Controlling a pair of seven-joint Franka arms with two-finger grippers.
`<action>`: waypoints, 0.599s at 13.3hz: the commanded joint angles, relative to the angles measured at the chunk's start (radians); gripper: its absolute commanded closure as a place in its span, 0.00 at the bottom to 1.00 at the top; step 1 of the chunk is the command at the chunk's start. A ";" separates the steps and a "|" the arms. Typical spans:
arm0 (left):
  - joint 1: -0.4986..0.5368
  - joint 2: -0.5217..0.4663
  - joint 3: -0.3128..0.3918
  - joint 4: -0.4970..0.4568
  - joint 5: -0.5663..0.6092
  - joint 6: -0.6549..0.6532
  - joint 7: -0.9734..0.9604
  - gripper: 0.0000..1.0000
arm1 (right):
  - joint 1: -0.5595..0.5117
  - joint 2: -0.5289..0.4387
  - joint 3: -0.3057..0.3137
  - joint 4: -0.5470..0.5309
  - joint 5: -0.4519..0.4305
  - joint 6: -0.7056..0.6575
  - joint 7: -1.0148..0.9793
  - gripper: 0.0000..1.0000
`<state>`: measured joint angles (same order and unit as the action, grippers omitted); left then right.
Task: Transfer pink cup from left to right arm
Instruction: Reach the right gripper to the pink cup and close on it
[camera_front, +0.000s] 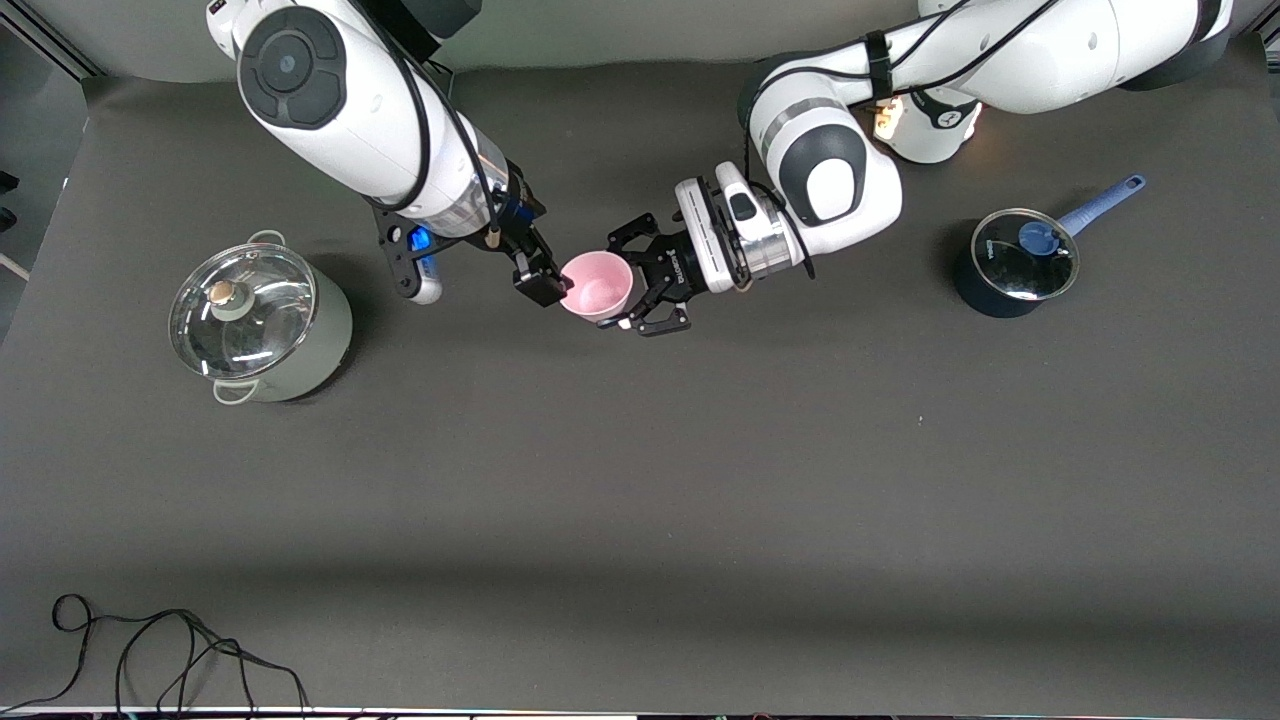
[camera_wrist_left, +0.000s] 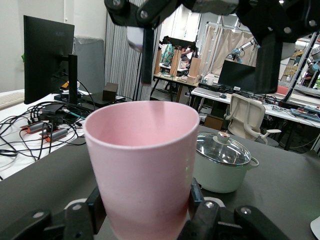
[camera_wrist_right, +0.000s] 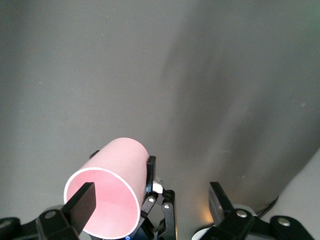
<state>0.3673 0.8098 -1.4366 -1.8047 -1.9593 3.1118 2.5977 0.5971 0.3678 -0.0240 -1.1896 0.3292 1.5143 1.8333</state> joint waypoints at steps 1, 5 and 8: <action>-0.010 -0.017 0.007 0.016 -0.029 0.018 0.013 0.91 | 0.003 0.051 0.001 0.042 0.050 -0.025 0.029 0.00; -0.008 -0.018 0.007 0.018 -0.033 0.018 0.013 0.91 | 0.003 0.074 0.001 0.041 0.050 -0.025 0.027 0.00; -0.008 -0.018 0.010 0.018 -0.033 0.018 0.013 0.91 | 0.000 0.076 0.001 0.041 0.051 -0.025 0.024 0.77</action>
<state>0.3684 0.8099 -1.4343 -1.7988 -1.9625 3.1162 2.5977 0.5974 0.4267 -0.0210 -1.1892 0.3564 1.5125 1.8333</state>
